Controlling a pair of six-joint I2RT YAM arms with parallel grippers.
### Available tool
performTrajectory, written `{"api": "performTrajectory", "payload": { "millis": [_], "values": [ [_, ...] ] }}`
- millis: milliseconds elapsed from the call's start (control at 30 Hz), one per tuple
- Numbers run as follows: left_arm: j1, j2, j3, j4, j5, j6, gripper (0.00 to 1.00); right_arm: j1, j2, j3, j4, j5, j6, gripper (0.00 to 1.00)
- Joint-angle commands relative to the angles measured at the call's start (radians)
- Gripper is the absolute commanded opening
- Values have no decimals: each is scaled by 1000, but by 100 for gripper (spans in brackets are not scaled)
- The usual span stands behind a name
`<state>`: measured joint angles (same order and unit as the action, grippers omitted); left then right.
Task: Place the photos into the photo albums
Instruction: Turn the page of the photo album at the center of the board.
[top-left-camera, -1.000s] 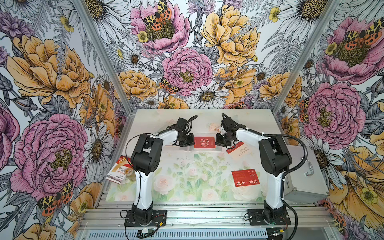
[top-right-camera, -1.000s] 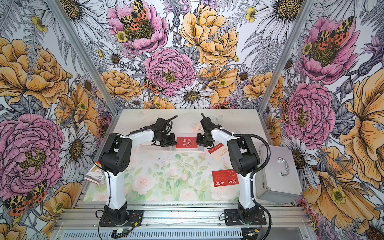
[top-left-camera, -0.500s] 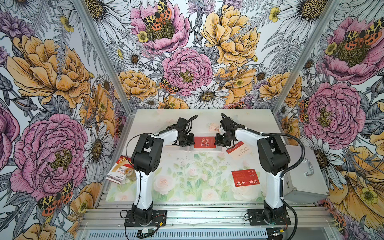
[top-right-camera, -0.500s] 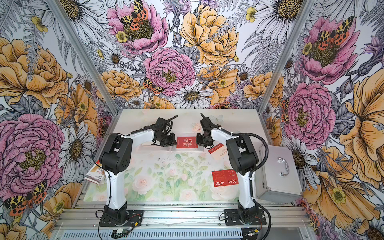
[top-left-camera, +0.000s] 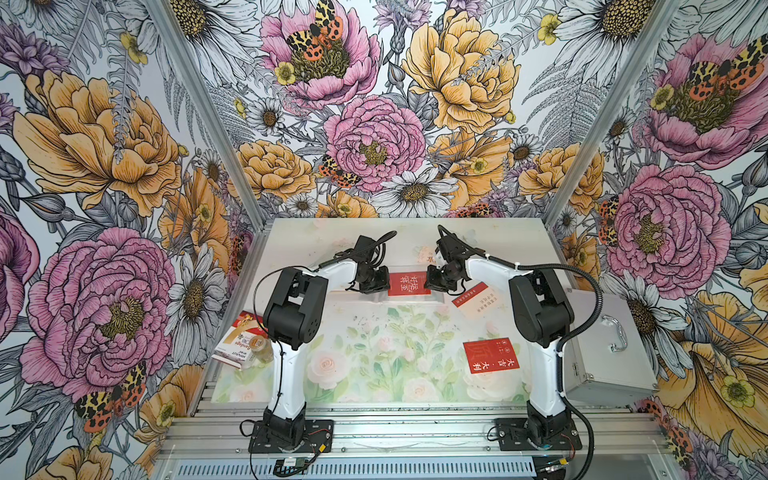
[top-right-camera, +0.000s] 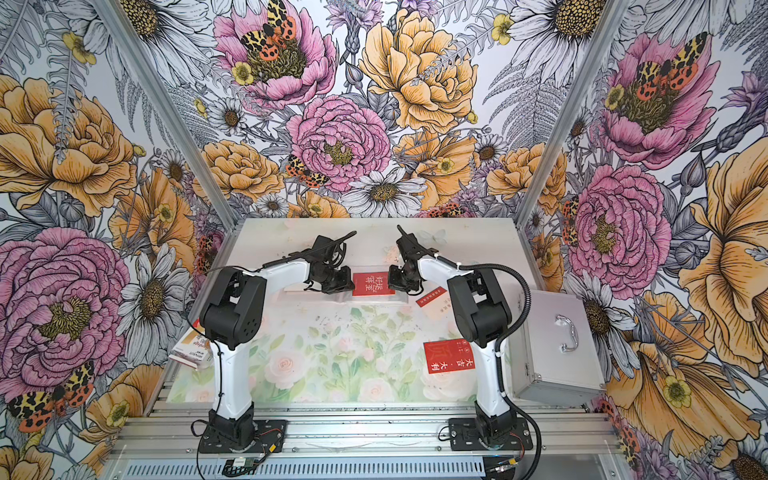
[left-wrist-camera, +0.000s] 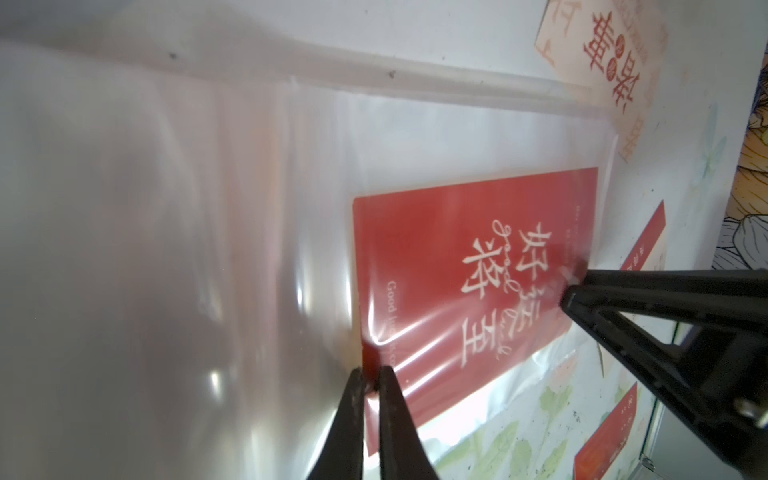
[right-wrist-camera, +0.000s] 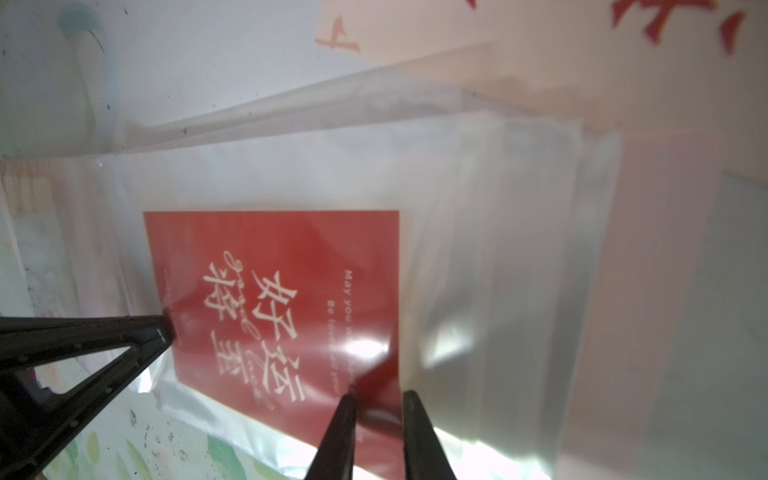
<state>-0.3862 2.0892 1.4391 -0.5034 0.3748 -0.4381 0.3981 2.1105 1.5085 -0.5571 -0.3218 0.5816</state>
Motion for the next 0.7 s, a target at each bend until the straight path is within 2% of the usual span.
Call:
{"api": "performTrajectory", "payload": {
  "millis": [0, 667],
  "values": [
    [-20, 34, -8, 13, 9, 5, 11, 24, 28, 26, 12, -52, -2, 22],
    [-19, 23, 1, 12, 18, 4, 10, 48, -121, 55, 9, -118, 35, 24]
  ]
}}
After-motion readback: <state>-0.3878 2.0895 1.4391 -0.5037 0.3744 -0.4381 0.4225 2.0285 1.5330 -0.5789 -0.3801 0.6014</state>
